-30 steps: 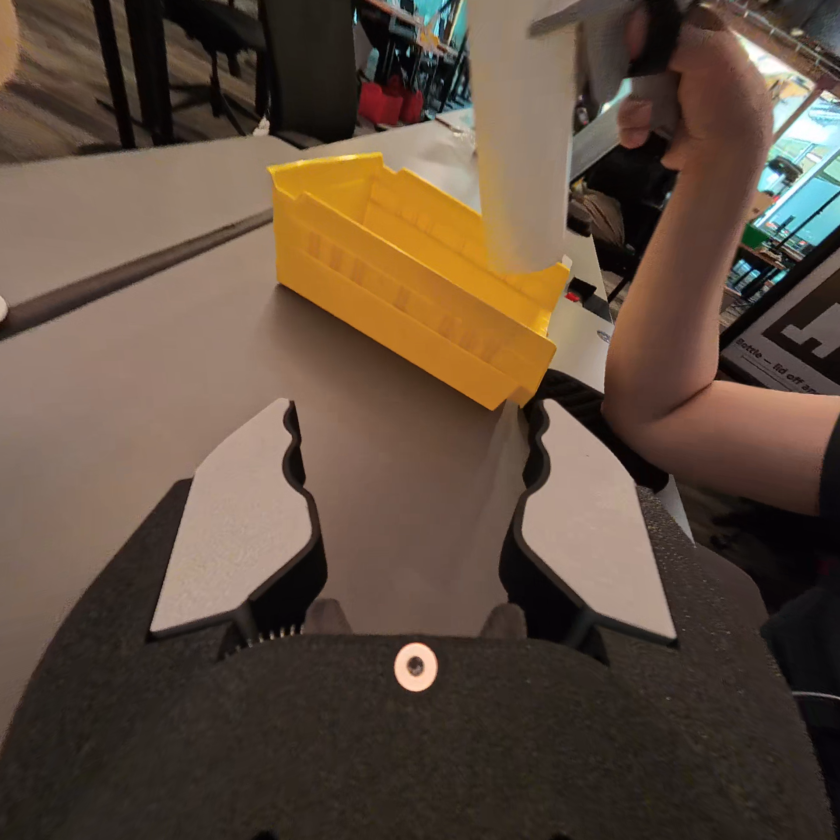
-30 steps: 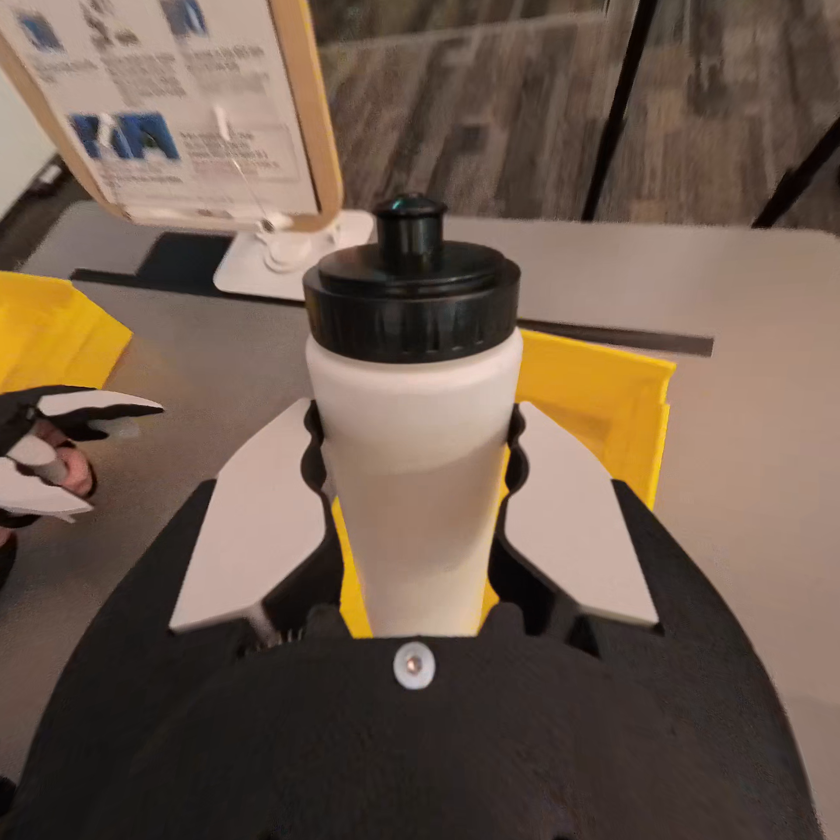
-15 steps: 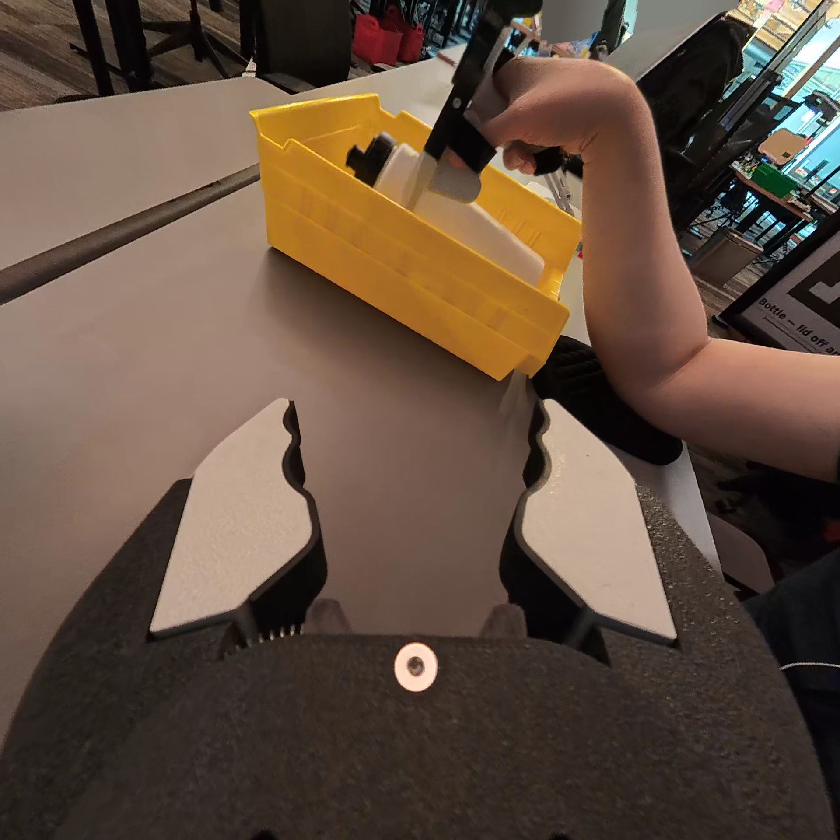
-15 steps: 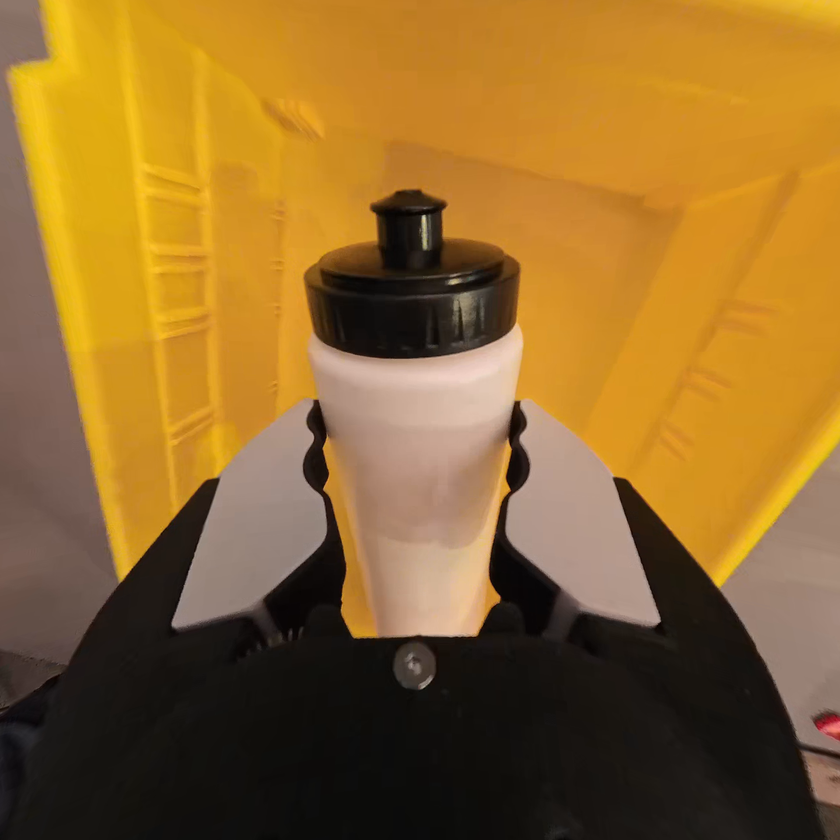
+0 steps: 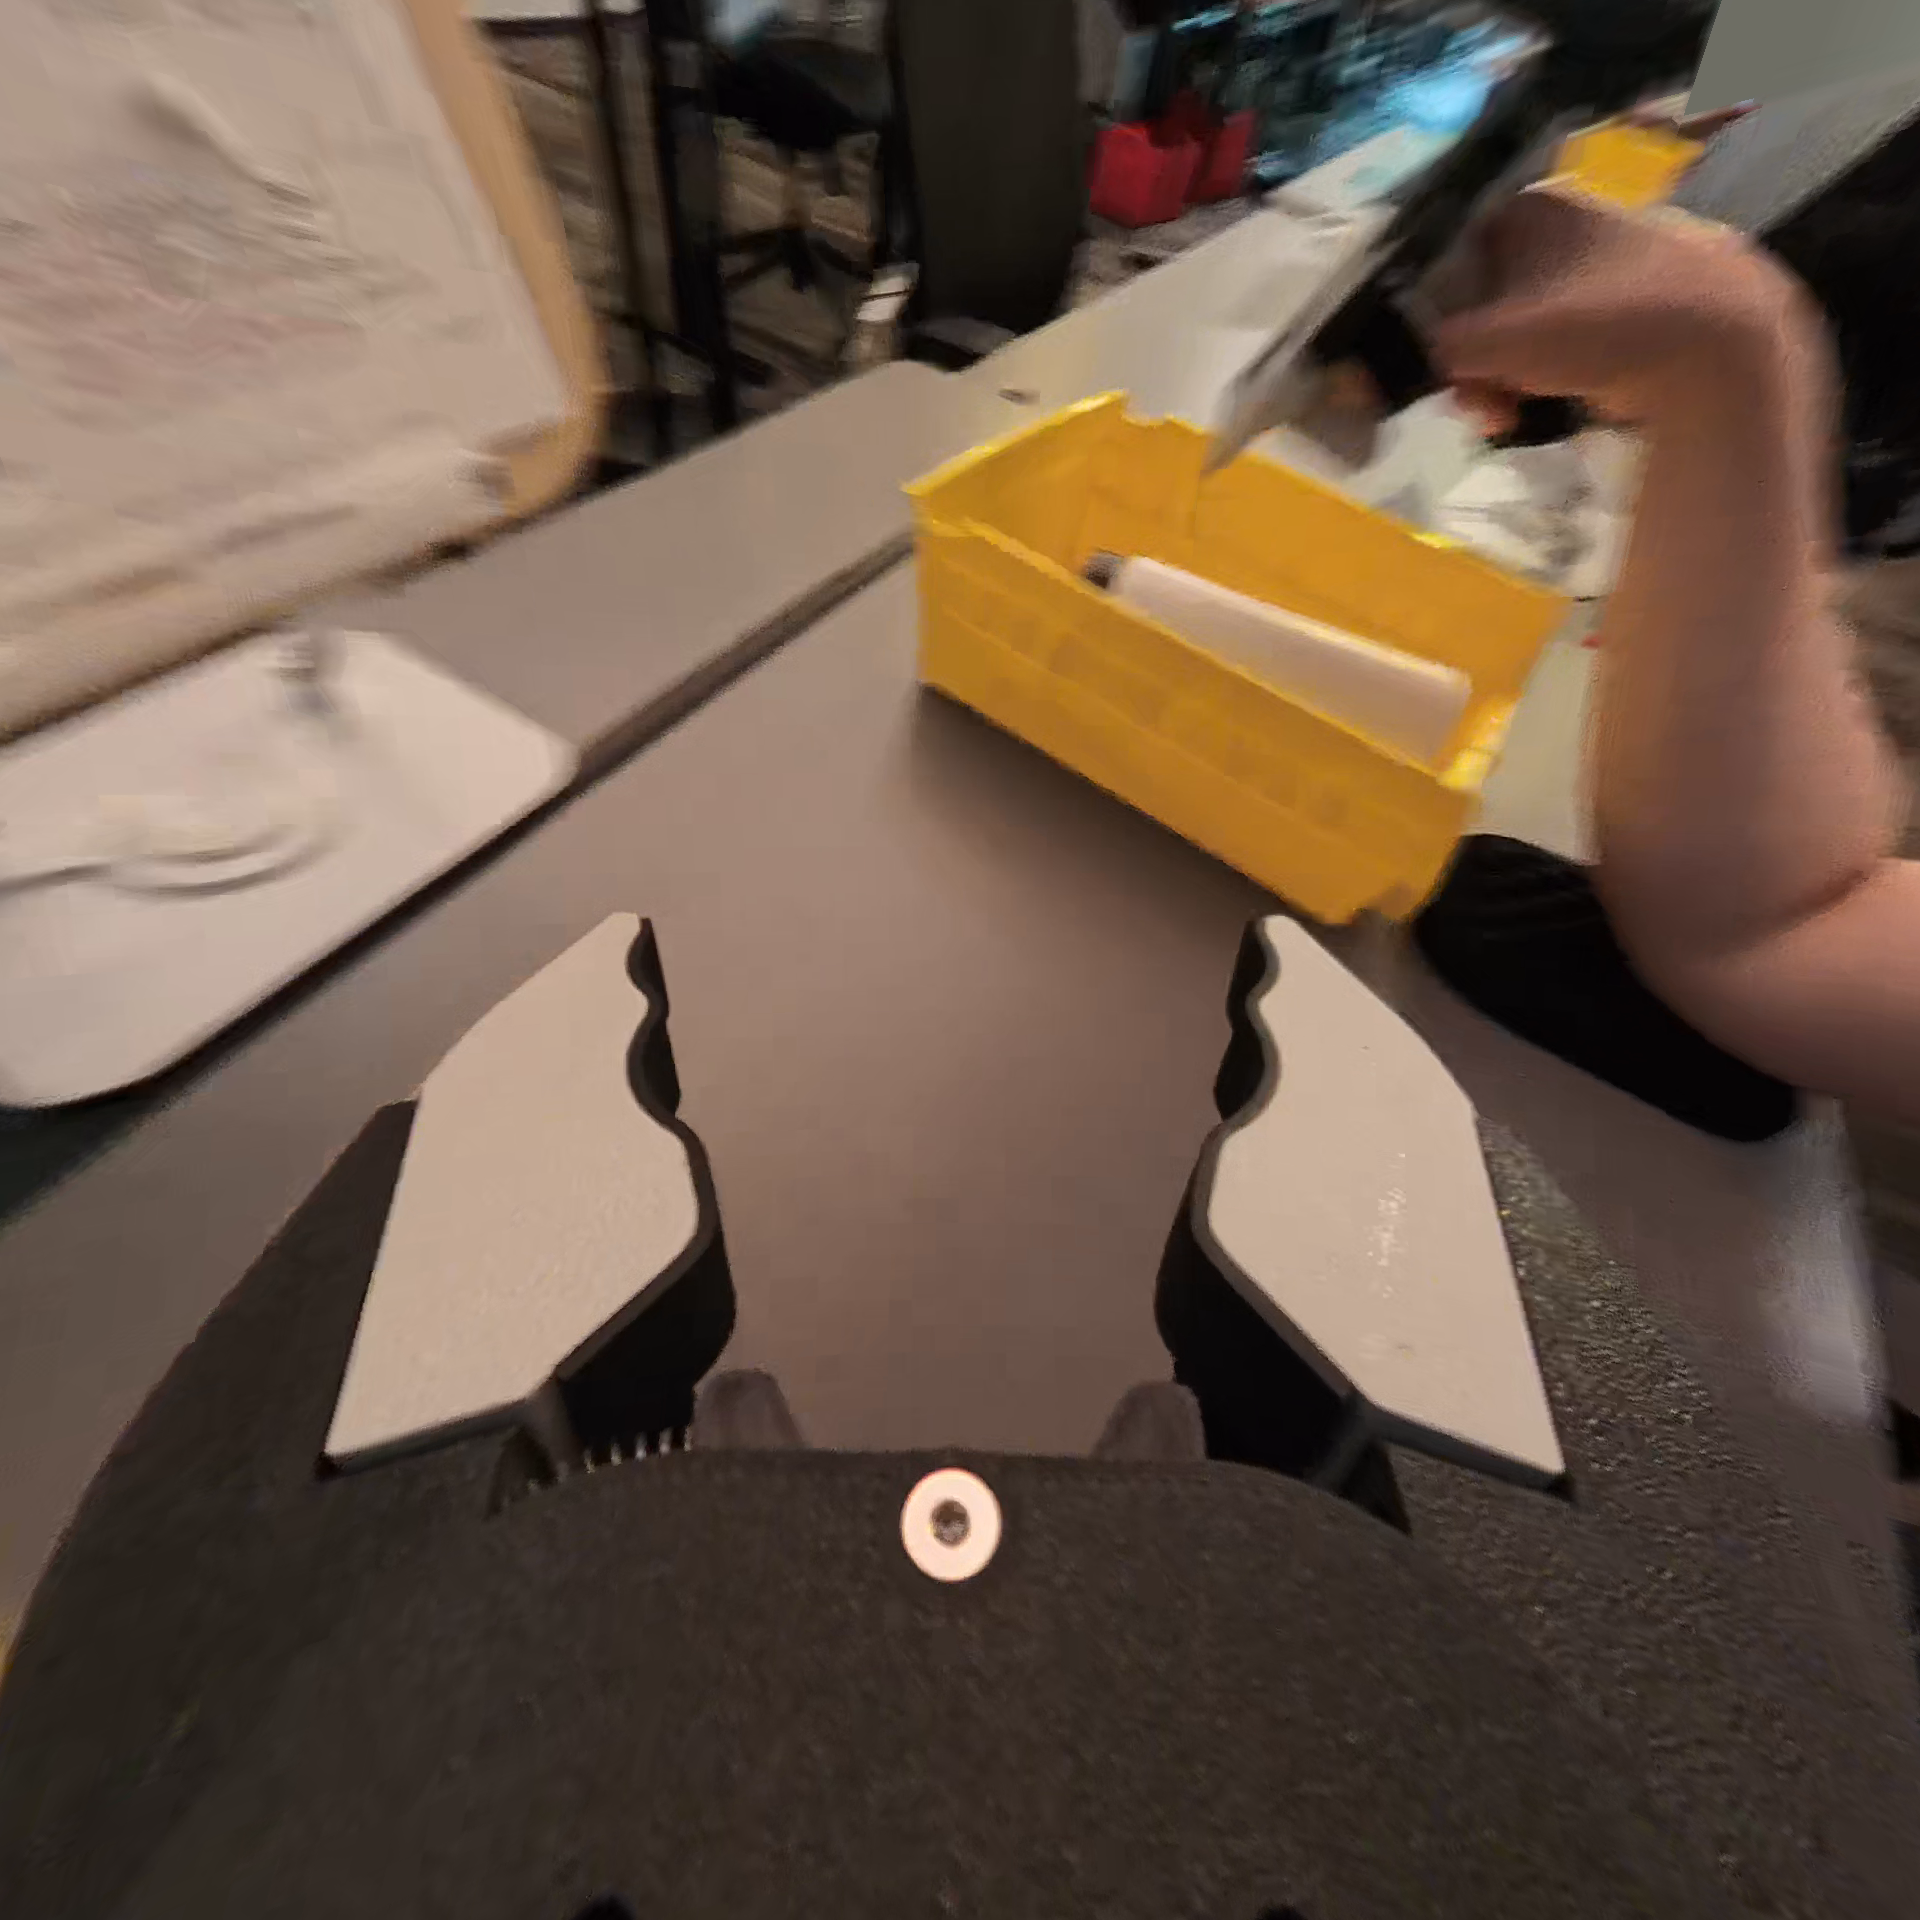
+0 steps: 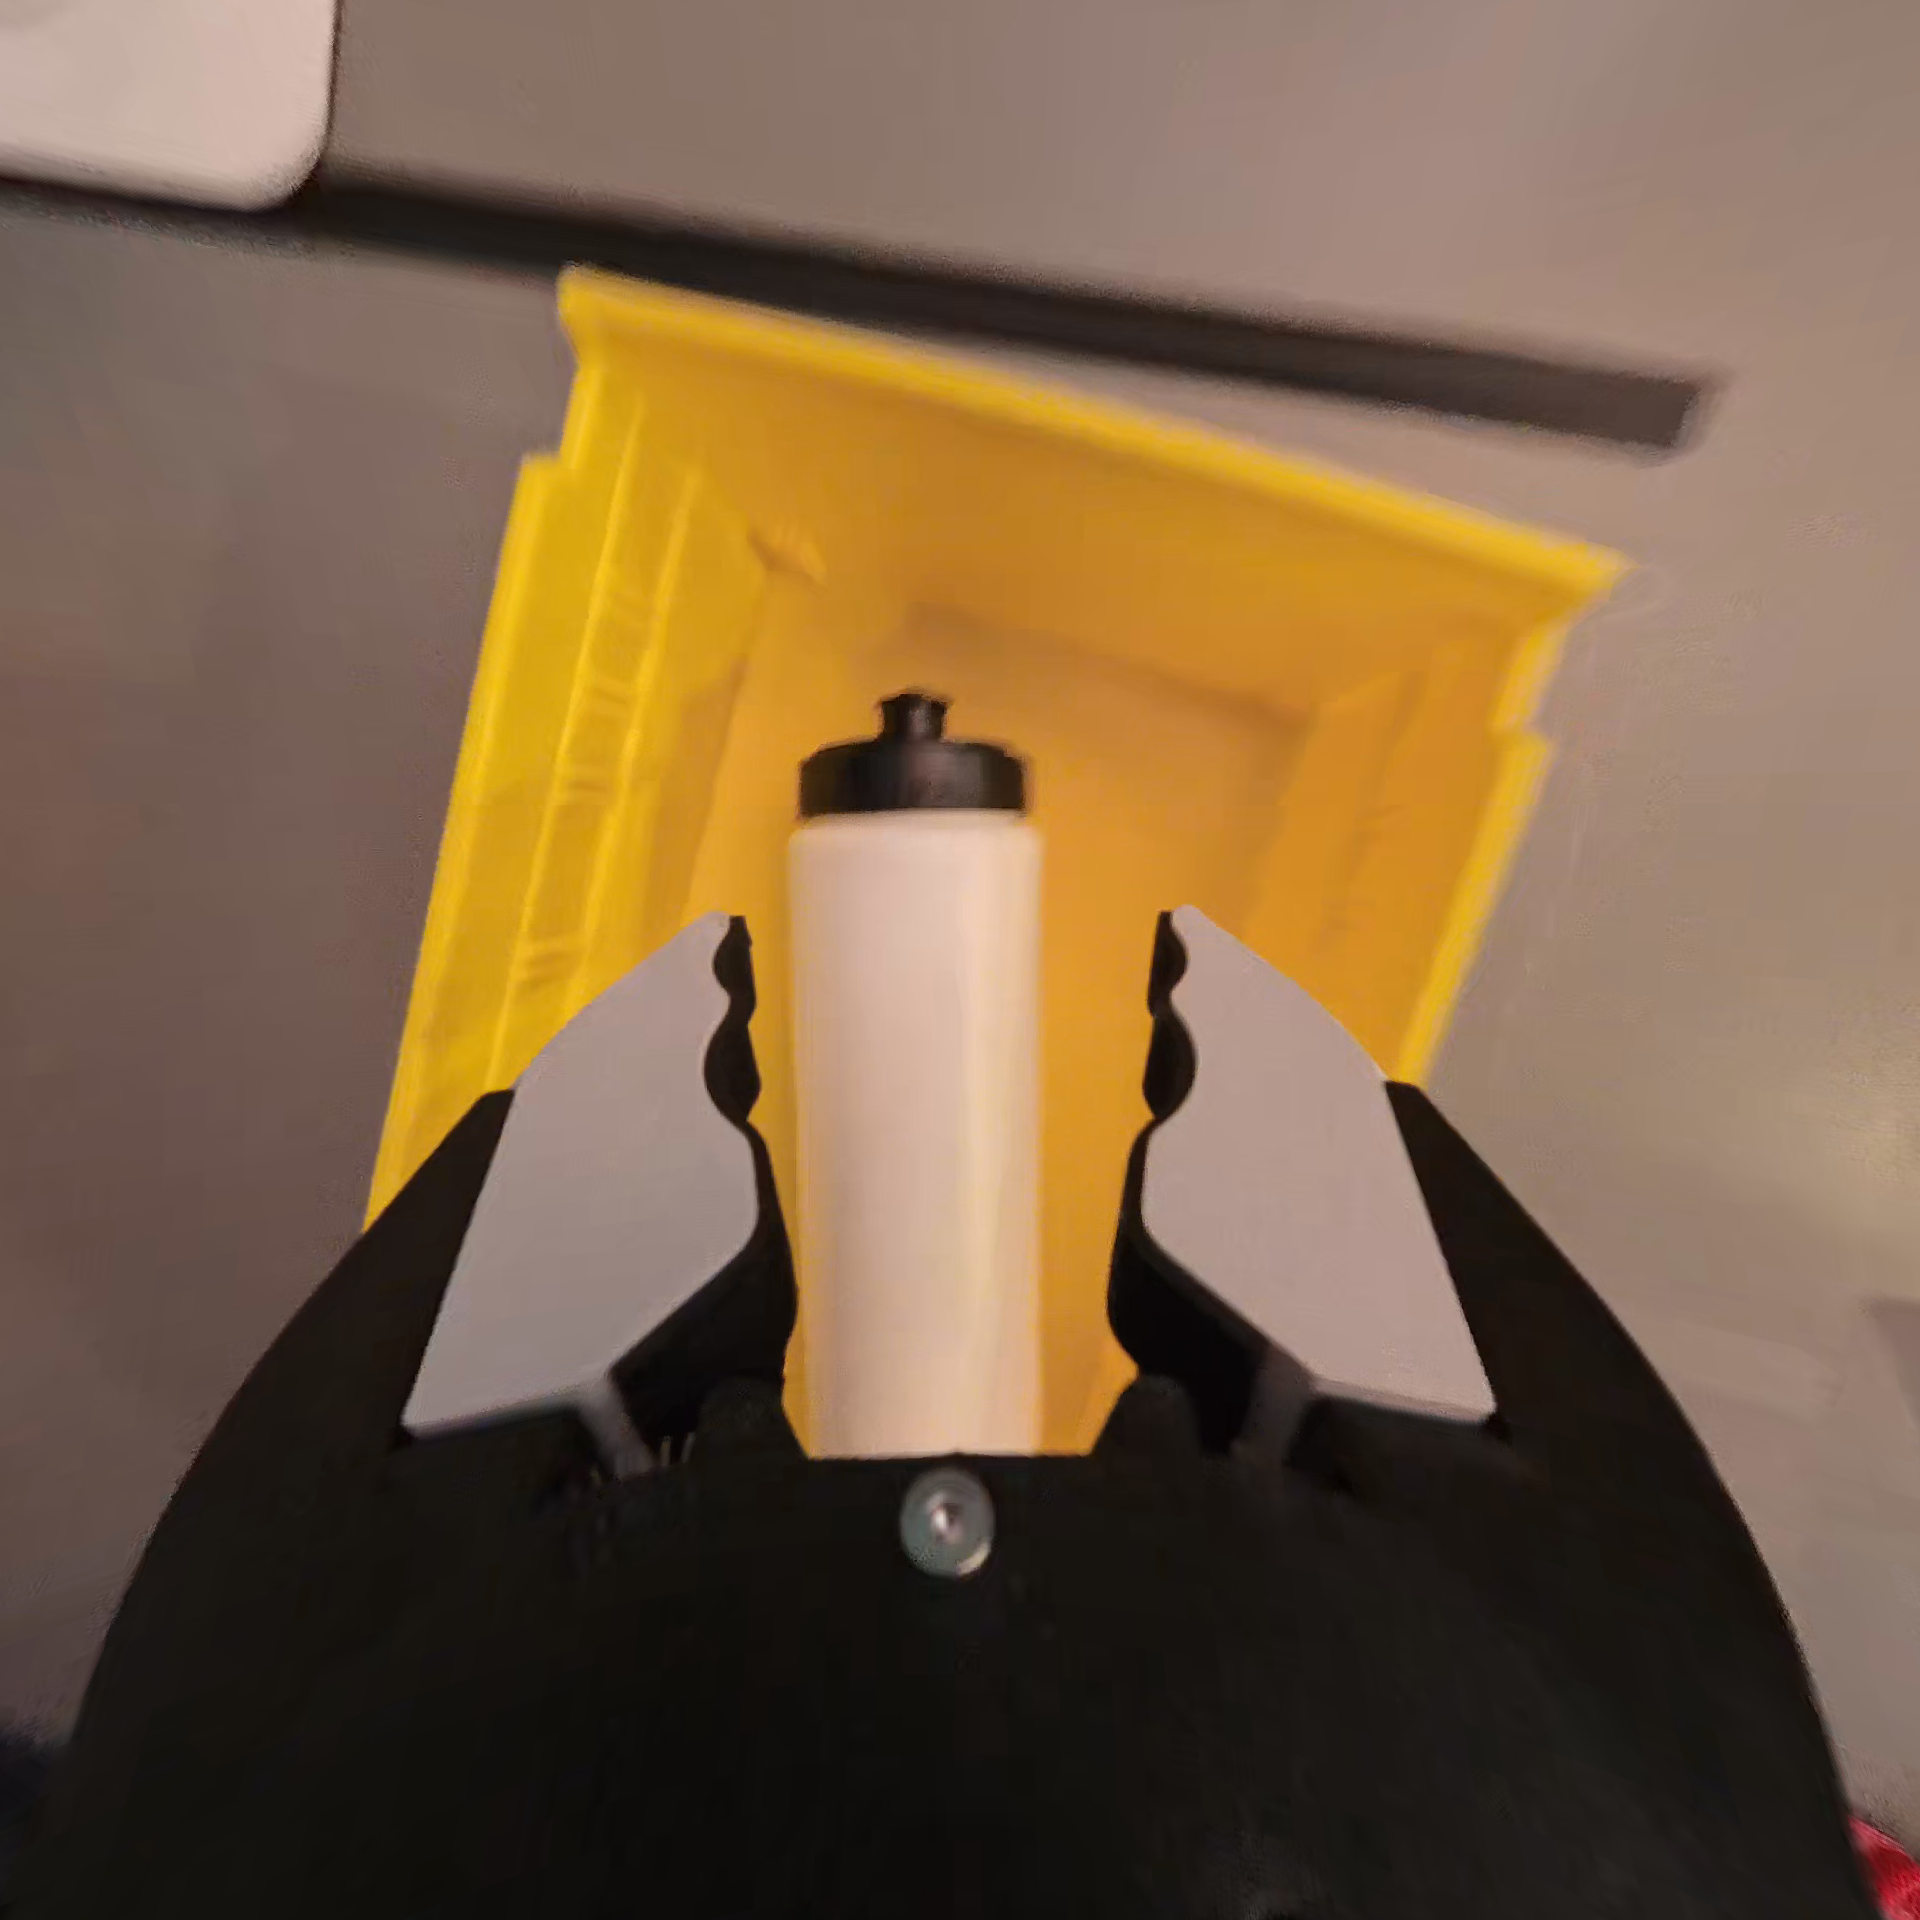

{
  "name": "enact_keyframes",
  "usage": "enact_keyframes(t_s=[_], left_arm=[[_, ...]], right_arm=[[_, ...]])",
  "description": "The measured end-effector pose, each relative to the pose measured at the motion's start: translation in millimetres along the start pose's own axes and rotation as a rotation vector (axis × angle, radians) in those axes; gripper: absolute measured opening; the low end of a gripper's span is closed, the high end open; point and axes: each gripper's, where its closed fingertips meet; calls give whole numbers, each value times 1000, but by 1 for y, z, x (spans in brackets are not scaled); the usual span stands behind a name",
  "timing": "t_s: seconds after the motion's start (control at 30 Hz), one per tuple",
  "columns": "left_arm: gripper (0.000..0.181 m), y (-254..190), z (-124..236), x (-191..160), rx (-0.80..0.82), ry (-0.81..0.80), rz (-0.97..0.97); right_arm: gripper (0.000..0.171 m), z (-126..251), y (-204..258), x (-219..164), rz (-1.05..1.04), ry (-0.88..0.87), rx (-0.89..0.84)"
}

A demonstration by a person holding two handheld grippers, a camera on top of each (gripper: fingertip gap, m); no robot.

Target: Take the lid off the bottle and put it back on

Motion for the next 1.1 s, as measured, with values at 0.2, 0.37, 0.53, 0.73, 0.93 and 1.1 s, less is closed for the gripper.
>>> enact_keyframes(t_s=[0.2,0.37,0.53,0.73,0.93,1.1], left_arm=[[97,135,157,-2,776,129,84],[72,202,243,-41,1005,182,334],[66,242,273,-78,1091,249,466],[61,260,284,-98,1122,285,523],[60,269,293,-131,1112,363,656],[59,275,297,-153,1085,401,744]], right_arm=[[69,29,-67,-38,-189,-25,-161],[52,-5,-70,-85,-269,192,-41],[6,-29,-56,-108,-239,387,25],[8,-38,-32,-93,-311,371,138],[9,-45,-7,-78,-273,394,189],[10,-50,13,-65,-272,395,222]])
Point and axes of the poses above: each gripper's, where its closed fingertips meet, z back along the fingers, x out of its top, y = z × x across the jaws, and after that the axes turned 14 degrees about z, right-handed
